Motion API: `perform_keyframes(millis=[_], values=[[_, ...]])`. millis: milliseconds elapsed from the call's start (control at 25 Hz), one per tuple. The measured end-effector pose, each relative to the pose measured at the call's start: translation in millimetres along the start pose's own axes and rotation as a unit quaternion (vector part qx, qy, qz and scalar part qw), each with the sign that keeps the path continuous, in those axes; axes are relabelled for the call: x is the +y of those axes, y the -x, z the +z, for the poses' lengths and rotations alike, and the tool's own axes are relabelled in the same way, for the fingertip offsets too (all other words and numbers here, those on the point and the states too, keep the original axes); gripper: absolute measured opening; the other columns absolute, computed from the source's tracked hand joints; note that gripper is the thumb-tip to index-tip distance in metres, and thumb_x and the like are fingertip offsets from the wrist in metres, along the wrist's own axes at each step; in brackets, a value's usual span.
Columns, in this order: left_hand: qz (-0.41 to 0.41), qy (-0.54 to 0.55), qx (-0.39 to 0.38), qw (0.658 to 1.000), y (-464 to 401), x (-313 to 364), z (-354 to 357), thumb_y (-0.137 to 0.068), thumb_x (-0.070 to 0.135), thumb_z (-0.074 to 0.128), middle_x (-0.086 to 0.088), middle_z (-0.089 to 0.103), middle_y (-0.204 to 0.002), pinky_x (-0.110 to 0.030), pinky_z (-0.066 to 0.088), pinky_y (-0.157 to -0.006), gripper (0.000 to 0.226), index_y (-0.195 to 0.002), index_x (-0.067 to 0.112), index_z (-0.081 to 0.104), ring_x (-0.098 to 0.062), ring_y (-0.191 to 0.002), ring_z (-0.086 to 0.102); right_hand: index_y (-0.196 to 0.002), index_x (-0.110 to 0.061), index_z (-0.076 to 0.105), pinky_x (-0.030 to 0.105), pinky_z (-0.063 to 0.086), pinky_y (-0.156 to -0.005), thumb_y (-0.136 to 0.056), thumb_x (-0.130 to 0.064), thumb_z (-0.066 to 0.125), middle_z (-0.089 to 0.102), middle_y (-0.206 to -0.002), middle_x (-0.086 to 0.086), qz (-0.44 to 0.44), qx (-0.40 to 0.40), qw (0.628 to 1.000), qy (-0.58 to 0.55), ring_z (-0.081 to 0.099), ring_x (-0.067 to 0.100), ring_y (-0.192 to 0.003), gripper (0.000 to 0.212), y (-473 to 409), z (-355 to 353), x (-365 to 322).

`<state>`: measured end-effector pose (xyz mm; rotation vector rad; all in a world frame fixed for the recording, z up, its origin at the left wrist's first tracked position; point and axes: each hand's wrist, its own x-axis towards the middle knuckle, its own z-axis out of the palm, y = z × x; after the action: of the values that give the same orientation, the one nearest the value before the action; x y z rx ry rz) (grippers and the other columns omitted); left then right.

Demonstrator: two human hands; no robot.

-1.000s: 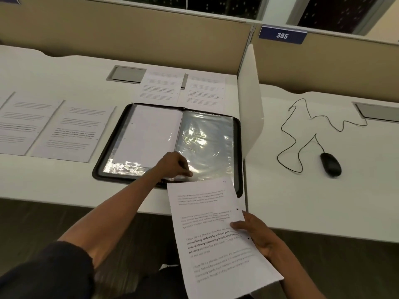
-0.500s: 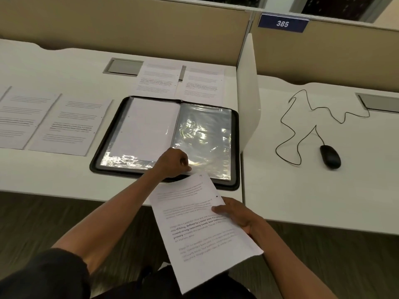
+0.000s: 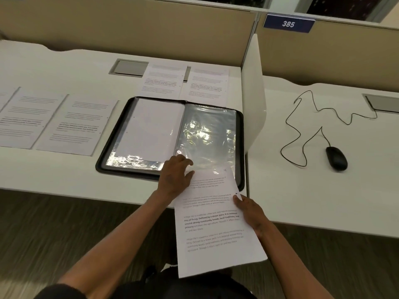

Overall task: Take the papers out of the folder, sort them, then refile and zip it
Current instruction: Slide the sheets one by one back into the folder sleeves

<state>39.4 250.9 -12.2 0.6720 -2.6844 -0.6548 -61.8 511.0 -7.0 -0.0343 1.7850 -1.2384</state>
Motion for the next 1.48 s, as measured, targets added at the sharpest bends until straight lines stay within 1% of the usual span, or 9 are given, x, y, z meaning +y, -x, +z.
perform_keyframes(millis=[120, 320, 440, 600, 840, 1040, 1120, 1320, 1480], values=[[-0.089, 0.020, 0.024, 0.996, 43.1, 11.3, 5.5, -0.085, 0.042, 0.071, 0.005, 0.068, -0.084, -0.036, 0.048, -0.083, 0.021, -0.089, 0.022, 0.073, -0.017, -0.086, 0.060, -0.117, -0.017, 0.069, 0.024, 0.057, -0.064, -0.103, -0.032, 0.053, 0.078, -0.099, 0.004, -0.001, 0.016, 0.999, -0.042, 0.076, 0.020, -0.084, 0.026, 0.6, 10.7, 0.9], [-0.065, 0.019, -0.039, 0.997, 85.5, 15.8, 34.2, -0.085, 0.052, 0.069, -0.003, 0.061, -0.125, -0.042, 0.043, -0.105, 0.047, -0.118, 0.017, 0.069, -0.022, -0.120, 0.052, -0.120, -0.017, 0.066, 0.049, 0.059, -0.085, -0.103, -0.029, 0.054, 0.076, -0.109, 0.013, 0.027, 0.003, 0.991, -0.127, 0.073, 0.035, -0.100, 0.024, 3.2, 12.0, 6.3], [-0.066, 0.009, -0.033, 0.997, 82.6, 16.1, 36.3, -0.088, 0.058, 0.062, -0.008, 0.051, -0.143, -0.045, 0.033, -0.115, 0.060, -0.131, 0.016, 0.062, -0.029, -0.138, 0.042, -0.122, -0.019, 0.065, 0.053, 0.057, -0.092, -0.103, -0.029, 0.054, 0.075, -0.112, 0.012, 0.037, 0.001, 0.991, -0.128, 0.072, 0.035, -0.102, 0.025, 4.6, 11.7, 10.0], [-0.070, -0.008, -0.065, 0.995, 75.0, 15.8, 31.3, -0.091, 0.070, 0.038, -0.010, 0.034, -0.158, -0.041, 0.019, -0.120, 0.079, -0.147, 0.015, 0.045, -0.028, -0.149, 0.024, -0.125, -0.019, 0.065, 0.057, 0.055, -0.095, -0.103, -0.031, 0.054, 0.075, -0.113, 0.010, 0.043, 0.003, 0.993, -0.106, 0.073, 0.033, -0.103, 0.027, 1.6, 13.3, 13.7], [-0.053, -0.076, -0.097, 0.991, 66.0, 21.5, 30.8, -0.090, 0.073, 0.024, -0.005, 0.036, -0.157, -0.048, 0.018, -0.117, 0.082, -0.150, 0.020, 0.038, -0.026, -0.146, 0.028, -0.119, -0.016, 0.064, 0.043, 0.063, -0.077, -0.099, -0.033, 0.061, 0.075, -0.106, 0.008, -0.021, 0.076, 0.997, 0.003, 0.076, 0.024, -0.087, 0.027, -1.9, 12.9, 14.8], [-0.017, -0.087, -0.115, 0.989, 57.3, 21.1, 38.3, -0.093, 0.070, 0.027, -0.005, 0.031, -0.160, -0.049, 0.010, -0.122, 0.080, -0.152, 0.017, 0.035, -0.027, -0.152, 0.011, -0.120, -0.017, 0.063, 0.035, 0.063, -0.072, -0.100, -0.037, 0.058, 0.073, -0.107, 0.007, -0.024, 0.090, 0.995, 0.031, 0.074, 0.023, -0.088, 0.029, -0.7, 10.0, 15.0], [-0.010, -0.091, -0.129, 0.987, 55.1, 18.4, 39.7, -0.094, 0.069, 0.024, -0.004, 0.023, -0.164, -0.046, 0.003, -0.124, 0.082, -0.156, 0.016, 0.027, -0.026, -0.154, 0.001, -0.112, -0.017, 0.067, 0.036, 0.063, -0.071, -0.102, -0.037, 0.054, 0.075, -0.102, 0.008, -0.022, 0.087, 0.996, 0.022, 0.074, 0.025, -0.087, 0.026, 2.1, 11.5, 10.3], [-0.008, -0.084, -0.152, 0.985, 53.8, 9.3, 42.7, -0.094, 0.071, 0.015, -0.003, -0.008, -0.165, -0.045, -0.005, -0.124, 0.086, -0.159, 0.016, 0.005, -0.022, -0.151, -0.020, -0.101, -0.012, 0.070, 0.044, 0.060, -0.085, -0.105, -0.044, 0.044, 0.075, -0.097, 0.010, -0.016, 0.067, 0.996, 0.054, 0.073, 0.028, -0.091, 0.042, 0.0, 19.8, 7.7], [-0.013, -0.086, -0.162, 0.983, 52.5, 9.0, 42.5, -0.092, 0.072, 0.011, -0.004, -0.023, -0.163, -0.038, -0.018, -0.119, 0.086, -0.157, 0.020, -0.008, -0.021, -0.148, -0.029, -0.098, -0.006, 0.069, 0.033, 0.056, -0.069, -0.107, -0.044, 0.037, 0.074, -0.092, 0.011, -0.032, 0.048, 0.987, 0.152, 0.070, 0.021, -0.077, 0.051, -5.0, 27.9, 2.5]])
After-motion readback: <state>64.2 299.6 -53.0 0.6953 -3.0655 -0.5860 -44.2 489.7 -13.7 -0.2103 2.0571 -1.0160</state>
